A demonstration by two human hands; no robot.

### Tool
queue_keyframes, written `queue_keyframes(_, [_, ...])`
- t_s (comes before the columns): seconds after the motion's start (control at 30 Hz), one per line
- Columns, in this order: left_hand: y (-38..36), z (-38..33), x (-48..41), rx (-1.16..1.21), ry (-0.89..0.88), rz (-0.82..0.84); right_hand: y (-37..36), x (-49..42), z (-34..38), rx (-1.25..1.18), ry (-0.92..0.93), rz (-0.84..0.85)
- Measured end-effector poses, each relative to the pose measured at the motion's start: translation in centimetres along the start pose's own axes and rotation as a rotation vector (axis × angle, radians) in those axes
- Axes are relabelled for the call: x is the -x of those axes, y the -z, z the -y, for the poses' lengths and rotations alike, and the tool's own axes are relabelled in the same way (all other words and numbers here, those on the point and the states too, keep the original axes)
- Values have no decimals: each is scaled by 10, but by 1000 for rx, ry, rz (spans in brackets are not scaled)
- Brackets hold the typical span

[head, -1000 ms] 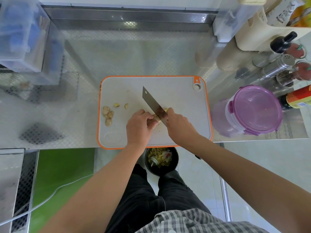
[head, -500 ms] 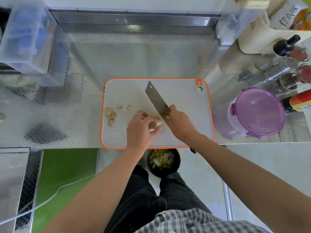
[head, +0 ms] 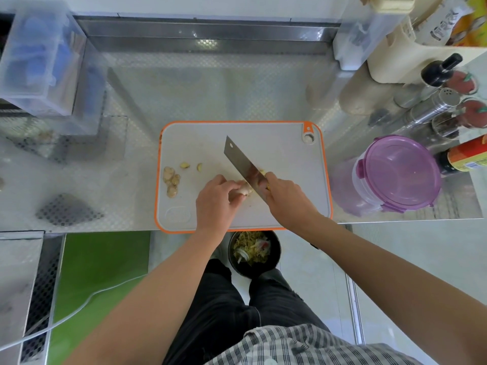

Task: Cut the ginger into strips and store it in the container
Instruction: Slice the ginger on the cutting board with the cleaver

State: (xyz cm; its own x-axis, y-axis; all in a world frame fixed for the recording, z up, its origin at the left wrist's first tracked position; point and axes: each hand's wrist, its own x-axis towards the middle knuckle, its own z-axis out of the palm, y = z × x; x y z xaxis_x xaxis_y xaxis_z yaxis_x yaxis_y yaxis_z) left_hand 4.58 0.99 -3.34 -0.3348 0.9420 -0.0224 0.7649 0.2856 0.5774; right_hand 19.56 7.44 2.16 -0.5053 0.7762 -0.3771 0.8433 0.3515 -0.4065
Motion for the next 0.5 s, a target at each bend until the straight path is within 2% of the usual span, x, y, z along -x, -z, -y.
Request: queue_keyframes(0.5, [1,-1,0,5,5,6,3,7,2,57,19,19])
